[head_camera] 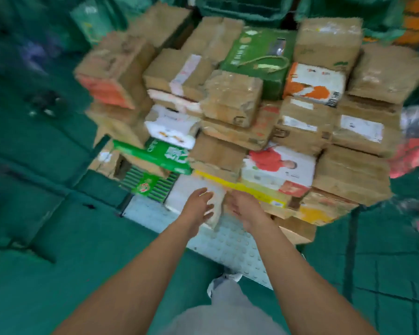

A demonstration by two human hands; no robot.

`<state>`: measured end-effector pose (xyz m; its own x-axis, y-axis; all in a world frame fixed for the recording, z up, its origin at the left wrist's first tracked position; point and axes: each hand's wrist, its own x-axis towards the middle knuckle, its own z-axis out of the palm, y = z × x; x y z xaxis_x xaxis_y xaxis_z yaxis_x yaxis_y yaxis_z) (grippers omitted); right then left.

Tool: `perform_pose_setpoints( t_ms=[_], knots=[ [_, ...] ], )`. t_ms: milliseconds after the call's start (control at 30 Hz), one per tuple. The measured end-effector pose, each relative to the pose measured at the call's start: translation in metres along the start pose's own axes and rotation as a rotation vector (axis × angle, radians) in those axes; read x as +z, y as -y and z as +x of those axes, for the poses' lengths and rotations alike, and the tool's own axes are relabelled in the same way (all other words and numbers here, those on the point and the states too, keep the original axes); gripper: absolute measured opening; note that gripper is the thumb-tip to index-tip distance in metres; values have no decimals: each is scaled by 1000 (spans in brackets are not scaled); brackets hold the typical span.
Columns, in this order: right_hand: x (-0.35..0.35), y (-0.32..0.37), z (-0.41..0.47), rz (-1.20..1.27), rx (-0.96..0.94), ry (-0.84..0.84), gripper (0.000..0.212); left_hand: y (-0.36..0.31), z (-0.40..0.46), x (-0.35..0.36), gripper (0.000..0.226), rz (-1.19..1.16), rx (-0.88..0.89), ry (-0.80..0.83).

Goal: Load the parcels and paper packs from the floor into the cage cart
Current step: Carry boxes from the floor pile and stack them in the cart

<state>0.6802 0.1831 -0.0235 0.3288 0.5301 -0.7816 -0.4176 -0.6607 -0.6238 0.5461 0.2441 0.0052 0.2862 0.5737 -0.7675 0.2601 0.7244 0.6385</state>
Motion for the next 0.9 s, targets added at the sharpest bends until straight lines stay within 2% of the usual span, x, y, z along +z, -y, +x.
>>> perform_pose_setpoints(
  t_ms=[133, 300, 533, 667, 900],
  knots=[
    [108, -37, -51, 2, 64, 151, 15, 45, -54, -116, 34, -145, 39, -133],
    [256, -123, -137, -196, 112, 321, 17, 142, -158, -268, 32, -339, 47, -313],
    [413, -257, -252, -544, 163, 571, 14, 285, -287, -415, 35, -646, 51, -597],
    [481, -319, -310, -764, 135, 695, 15, 357, -349, -465, 32, -865, 80, -763],
    [561, -414, -391, -1096, 106, 897, 17, 454, -429, -509, 30, -1190, 126, -987]
  ],
)
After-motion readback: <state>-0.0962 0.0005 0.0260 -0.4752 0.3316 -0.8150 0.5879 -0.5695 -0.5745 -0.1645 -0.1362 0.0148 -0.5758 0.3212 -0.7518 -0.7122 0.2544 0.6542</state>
